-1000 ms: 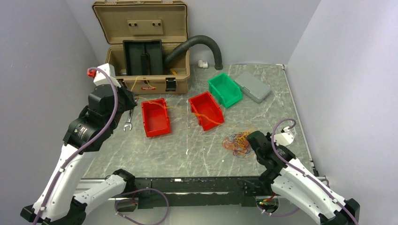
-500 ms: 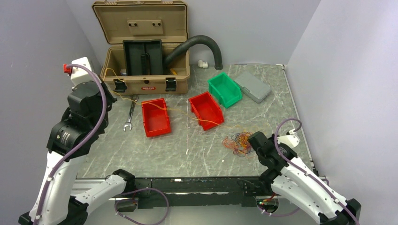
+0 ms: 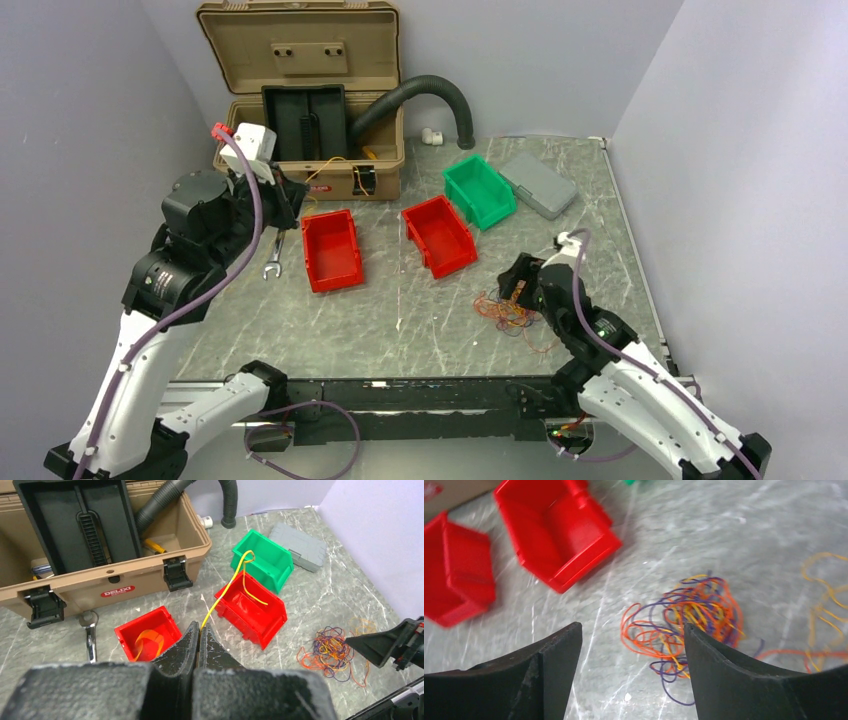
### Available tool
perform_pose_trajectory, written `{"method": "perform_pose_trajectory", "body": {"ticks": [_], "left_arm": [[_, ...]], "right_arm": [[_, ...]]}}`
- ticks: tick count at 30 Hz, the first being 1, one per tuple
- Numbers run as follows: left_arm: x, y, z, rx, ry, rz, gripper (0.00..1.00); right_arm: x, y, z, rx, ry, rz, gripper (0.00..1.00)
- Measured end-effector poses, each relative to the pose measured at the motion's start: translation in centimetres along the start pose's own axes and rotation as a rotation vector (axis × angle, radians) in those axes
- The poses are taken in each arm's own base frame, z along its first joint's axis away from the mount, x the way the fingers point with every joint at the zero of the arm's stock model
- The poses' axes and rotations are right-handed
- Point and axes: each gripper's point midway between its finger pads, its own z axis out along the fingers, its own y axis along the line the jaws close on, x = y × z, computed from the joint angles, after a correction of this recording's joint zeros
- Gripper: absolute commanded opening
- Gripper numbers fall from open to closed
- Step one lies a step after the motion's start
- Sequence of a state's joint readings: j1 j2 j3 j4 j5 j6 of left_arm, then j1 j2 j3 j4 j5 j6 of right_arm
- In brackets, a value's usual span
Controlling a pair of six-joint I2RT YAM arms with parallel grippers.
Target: Untangle the cables
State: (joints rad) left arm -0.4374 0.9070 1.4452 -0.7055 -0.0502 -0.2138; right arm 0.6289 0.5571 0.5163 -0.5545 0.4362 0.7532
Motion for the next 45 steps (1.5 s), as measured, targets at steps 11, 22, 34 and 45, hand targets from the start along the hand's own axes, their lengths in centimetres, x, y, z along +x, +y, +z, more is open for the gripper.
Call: {"method": "perform_pose_trajectory", "body": {"ticks": [11, 22, 34, 45], "left_arm": [[0.1, -1.5, 0.2, 0.096, 0.011, 0.041, 0.00], [-2.4, -5.2, 0.3, 0.286, -0.004, 0.057, 0.00], [-5.5, -7.7, -1.7, 0.412, -0.068, 0.056, 0.00], [-5.1, -7.3, -0.5, 0.373, -0.022, 0.020, 0.00]], "right_arm": [[0.7, 8.7, 0.2, -0.427, 0.089, -0.230, 0.88], [1.0, 20.2, -1.2, -0.873, 0.125, -0.384, 0.88], [4.5, 31.3, 0.2, -1.113, 0.148, -0.425, 0.53], [4.8, 33.5, 3.4, -1.053, 0.101, -0.342, 0.65]]}}
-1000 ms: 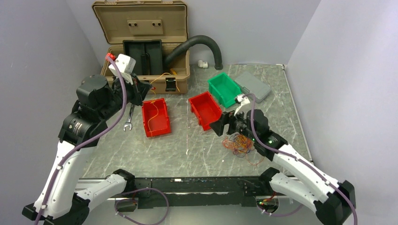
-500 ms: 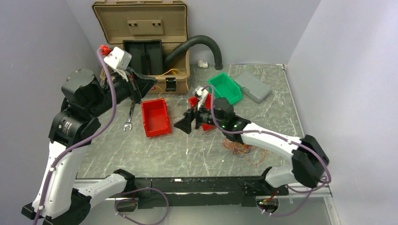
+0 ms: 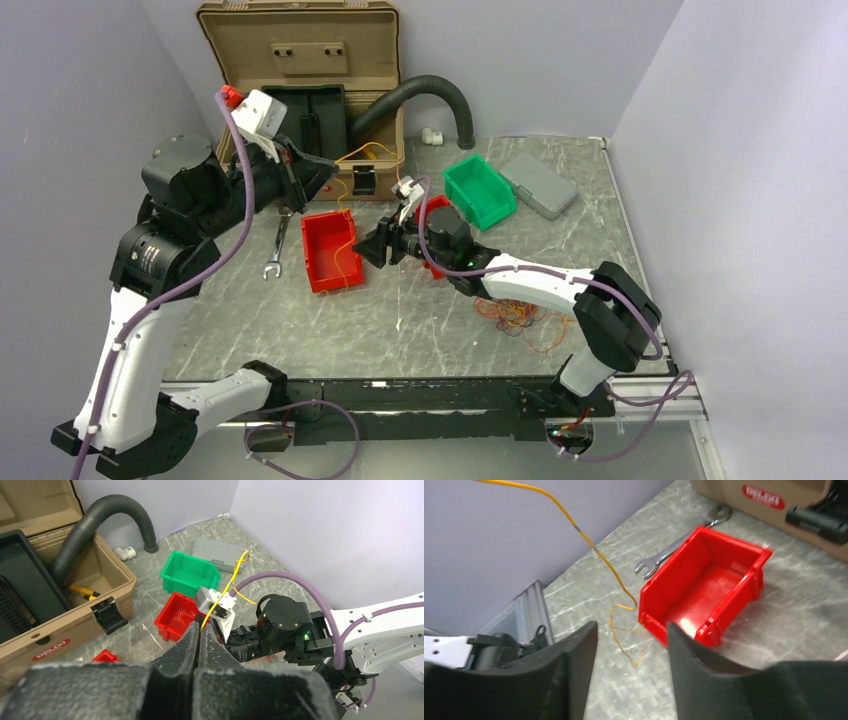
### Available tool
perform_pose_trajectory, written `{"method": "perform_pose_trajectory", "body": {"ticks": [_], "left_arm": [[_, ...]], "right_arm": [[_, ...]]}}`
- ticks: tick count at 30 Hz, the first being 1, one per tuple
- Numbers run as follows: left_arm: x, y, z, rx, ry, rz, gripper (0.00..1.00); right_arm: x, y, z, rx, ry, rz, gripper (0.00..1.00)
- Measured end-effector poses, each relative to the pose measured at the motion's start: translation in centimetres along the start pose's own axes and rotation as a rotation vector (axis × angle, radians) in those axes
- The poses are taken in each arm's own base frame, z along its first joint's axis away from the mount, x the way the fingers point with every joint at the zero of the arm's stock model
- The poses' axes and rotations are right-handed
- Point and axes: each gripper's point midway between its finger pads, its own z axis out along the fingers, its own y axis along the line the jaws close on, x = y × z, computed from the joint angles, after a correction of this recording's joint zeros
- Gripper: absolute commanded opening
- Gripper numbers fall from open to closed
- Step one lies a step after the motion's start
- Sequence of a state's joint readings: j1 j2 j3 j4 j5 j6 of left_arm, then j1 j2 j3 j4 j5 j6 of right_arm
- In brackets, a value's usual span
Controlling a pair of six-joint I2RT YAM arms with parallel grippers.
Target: Untangle the cables
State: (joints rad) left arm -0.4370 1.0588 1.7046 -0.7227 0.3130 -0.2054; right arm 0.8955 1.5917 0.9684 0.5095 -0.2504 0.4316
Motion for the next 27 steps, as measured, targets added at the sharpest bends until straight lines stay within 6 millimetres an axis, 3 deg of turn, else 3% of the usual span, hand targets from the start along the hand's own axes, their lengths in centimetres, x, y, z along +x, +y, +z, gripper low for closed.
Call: {"method": "perform_pose_trajectory", "body": {"ticks": [7, 8, 9, 11, 12, 16, 22, 24, 27], "left_arm": [[-0.4, -0.3, -0.6, -0.001, -0.013, -0.016, 0.00], [-0.5, -0.3, -0.7, 0.000, -0.016, -0.017, 0.00], [-0.6, -0.4, -0.8, 0.001, -0.019, -0.019, 0.00], [-0.8, -0.6, -0.9, 0.005, -0.024, -0.019, 0.00], [-0.8, -0.6, -1.0, 0.006, -0.026, -0.019, 0.00], [-0.7, 0.0, -0.9, -0.026, -0.025, -0.023, 0.00], [1.3, 4.9, -0.4, -0.255, 0.033, -0.082, 0.00], [2.7, 6.9, -0.1, -0.337, 0.067, -0.107, 0.00], [4.8, 9.6, -0.3, -0.450, 0.125, -0.127, 0.00]], "right_arm": [[-1.4, 0.3, 1.4, -0.021, -0.052, 0.005, 0.70], [-1.4, 0.3, 1.7, -0.025, -0.055, 0.007, 0.64], [-1.3, 0.2, 2.0, -0.030, -0.054, 0.010, 0.52], [-1.2, 0.2, 2.6, -0.041, -0.050, 0.013, 0.15], [-1.1, 0.2, 2.8, -0.046, -0.047, 0.017, 0.02], [-1.0, 0.2, 3.3, -0.047, -0.044, 0.035, 0.00], [-1.5, 0.1, 3.4, -0.035, -0.046, 0.035, 0.00], [-2.4, 0.5, 3.6, -0.039, -0.054, 0.031, 0.00], [-5.5, 1.8, 4.1, -0.062, -0.101, 0.011, 0.00]]}}
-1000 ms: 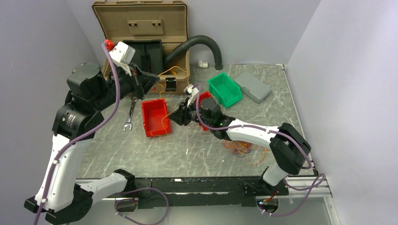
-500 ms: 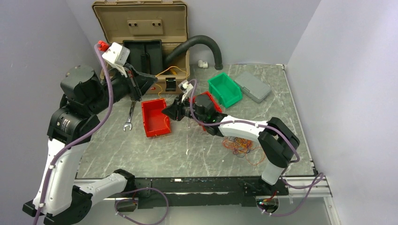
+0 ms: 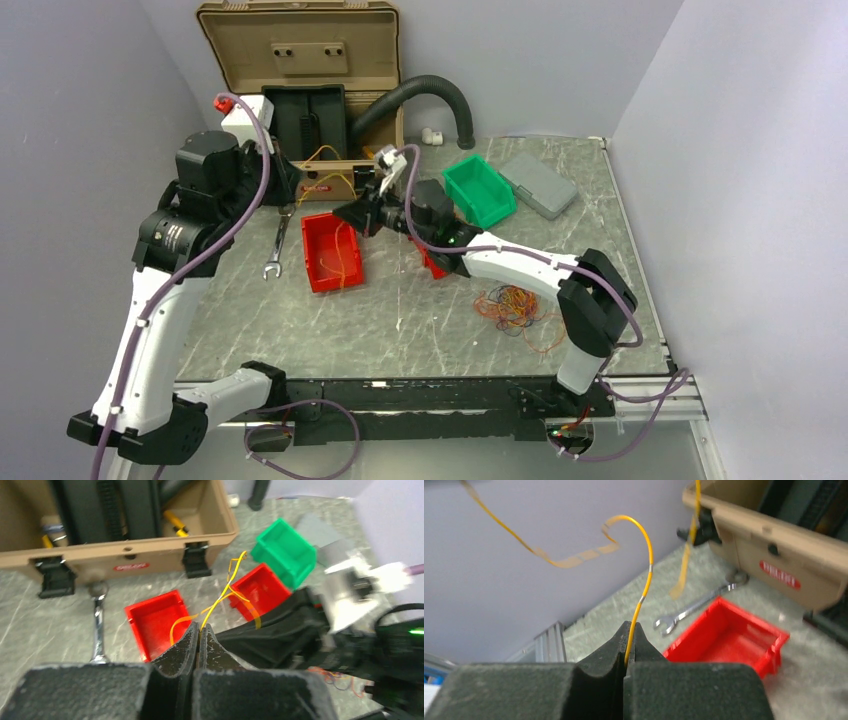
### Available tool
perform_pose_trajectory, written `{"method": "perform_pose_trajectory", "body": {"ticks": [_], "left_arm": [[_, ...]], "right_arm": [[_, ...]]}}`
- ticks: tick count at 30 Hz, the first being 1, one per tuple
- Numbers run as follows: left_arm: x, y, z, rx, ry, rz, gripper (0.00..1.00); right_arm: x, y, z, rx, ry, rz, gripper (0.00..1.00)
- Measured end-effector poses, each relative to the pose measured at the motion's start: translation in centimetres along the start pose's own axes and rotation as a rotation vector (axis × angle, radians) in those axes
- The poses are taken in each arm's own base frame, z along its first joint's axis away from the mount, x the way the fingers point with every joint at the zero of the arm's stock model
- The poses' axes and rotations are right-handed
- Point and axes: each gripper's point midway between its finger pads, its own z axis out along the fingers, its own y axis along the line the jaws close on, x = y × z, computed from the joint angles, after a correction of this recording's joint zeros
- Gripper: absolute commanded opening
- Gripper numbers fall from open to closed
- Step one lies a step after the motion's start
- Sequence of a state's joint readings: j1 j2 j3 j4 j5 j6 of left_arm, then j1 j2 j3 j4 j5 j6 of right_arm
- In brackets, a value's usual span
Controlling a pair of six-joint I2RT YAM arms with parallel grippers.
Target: Untangle the cables
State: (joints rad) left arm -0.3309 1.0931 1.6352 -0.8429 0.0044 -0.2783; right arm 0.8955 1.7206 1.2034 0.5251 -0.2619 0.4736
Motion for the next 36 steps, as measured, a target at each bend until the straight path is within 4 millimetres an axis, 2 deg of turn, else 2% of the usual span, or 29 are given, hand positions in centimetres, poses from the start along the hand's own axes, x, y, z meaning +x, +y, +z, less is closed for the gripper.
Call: {"method": "perform_pose_trajectory", "body": {"ticks": [5, 7, 9, 12, 16, 20, 22, 27, 30, 31, 33, 36], "left_arm": [[1.1, 3.0, 0.5, -0.122, 0.025, -0.014, 0.00], [1.6, 4.1, 0.7, -0.164, 0.033, -0.021, 0.00], [2.8, 5.5, 1.6, -0.211, 0.073, -0.039, 0.00], [4.7, 7.5, 3.2, -0.261, 0.133, -0.078, 0.00], [9.9, 10.3, 6.0, -0.319, 0.284, -0.151, 0.00], [14.6, 11.0, 8.1, -0.328, 0.420, -0.213, 0.00], [16.3, 10.9, 8.9, -0.316, 0.471, -0.242, 0.00], [19.9, 11.2, 10.4, -0.324, 0.560, -0.300, 0.00], [21.8, 11.7, 10.8, -0.349, 0.613, -0.322, 0.00], [22.3, 11.8, 10.9, -0.357, 0.626, -0.327, 0.00], [22.9, 12.0, 11.2, -0.369, 0.642, -0.337, 0.00], [23.3, 12.1, 11.6, -0.384, 0.649, -0.348, 0.00]], "right_arm": [[-5.8, 2.2, 1.8, -0.048, -0.107, -0.060, 0.00], [-6.9, 2.2, 2.6, -0.046, -0.135, -0.084, 0.00], [-6.8, 1.5, 3.5, -0.030, -0.140, -0.102, 0.00], [-4.4, -1.0, 5.4, 0.020, -0.107, -0.122, 0.00], [1.2, -5.3, 7.1, 0.103, -0.015, -0.133, 0.00], [5.8, -8.8, 7.6, 0.181, 0.075, -0.156, 0.00], [6.7, -9.6, 7.5, 0.202, 0.100, -0.169, 0.00], [6.7, -9.7, 7.5, 0.204, 0.096, -0.182, 0.01], [7.7, -10.0, 7.1, 0.208, 0.119, -0.170, 0.10], [8.0, -10.0, 7.0, 0.209, 0.129, -0.164, 0.18], [8.4, -10.0, 6.9, 0.205, 0.142, -0.154, 0.40], [8.7, -9.7, 6.8, 0.193, 0.154, -0.140, 0.51]]}}
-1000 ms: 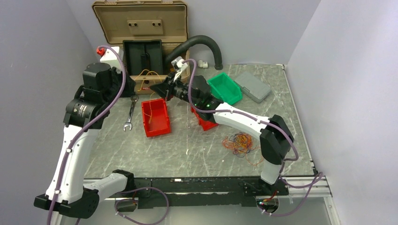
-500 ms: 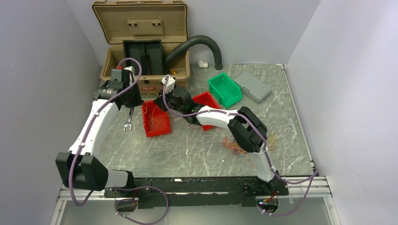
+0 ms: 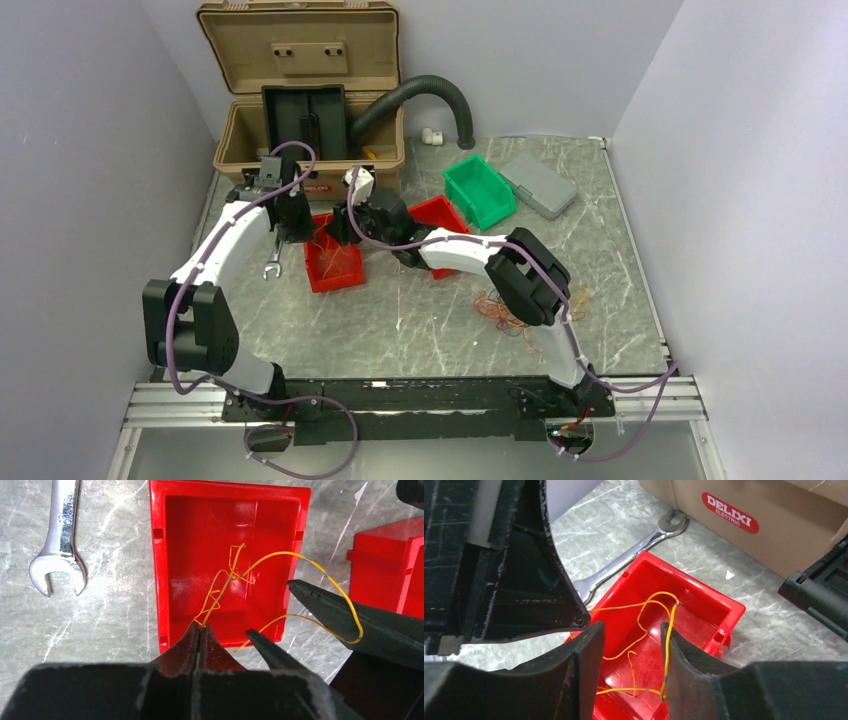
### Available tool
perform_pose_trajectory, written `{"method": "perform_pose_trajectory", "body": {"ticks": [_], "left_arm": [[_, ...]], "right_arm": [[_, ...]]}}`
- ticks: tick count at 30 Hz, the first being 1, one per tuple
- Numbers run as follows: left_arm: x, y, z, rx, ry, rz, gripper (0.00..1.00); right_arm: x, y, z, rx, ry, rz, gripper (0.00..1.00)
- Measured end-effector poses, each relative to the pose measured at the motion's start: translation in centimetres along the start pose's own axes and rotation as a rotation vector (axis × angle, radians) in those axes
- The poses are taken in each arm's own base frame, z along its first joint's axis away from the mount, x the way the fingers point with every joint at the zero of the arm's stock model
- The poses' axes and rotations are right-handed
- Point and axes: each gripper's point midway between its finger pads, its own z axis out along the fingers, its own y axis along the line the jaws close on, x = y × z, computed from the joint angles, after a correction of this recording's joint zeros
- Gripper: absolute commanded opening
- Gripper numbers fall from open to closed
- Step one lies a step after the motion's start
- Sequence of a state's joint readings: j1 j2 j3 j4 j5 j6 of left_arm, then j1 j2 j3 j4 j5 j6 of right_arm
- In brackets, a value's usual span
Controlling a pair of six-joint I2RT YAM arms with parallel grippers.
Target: Untangle the cables
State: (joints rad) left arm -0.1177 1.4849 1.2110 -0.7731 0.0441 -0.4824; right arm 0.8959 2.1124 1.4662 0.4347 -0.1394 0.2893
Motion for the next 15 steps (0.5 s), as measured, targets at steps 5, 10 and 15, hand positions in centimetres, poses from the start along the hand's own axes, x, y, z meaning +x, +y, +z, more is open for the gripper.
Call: {"method": "perform_pose_trajectory", "body": {"ticks": [5, 10, 15], "left_arm": [[0.1, -0.3, 0.7, -0.011, 0.002, 0.006, 0.04], [-0.4, -0.1, 0.8, -0.032, -0.025, 0.017, 0.42], [-0.7, 0.3, 0.6, -0.050, -0.041, 0.024, 0.62]], "right_arm": [[0.3, 0.3, -1.1, -0.002, 0.040, 0.030, 0.61], [-3.0, 0.7, -3.5, -0.037, 0.013, 0.094, 0.62], [-5.5, 0.0, -5.1, -0.078, -0.019, 0.165, 0.35]]}}
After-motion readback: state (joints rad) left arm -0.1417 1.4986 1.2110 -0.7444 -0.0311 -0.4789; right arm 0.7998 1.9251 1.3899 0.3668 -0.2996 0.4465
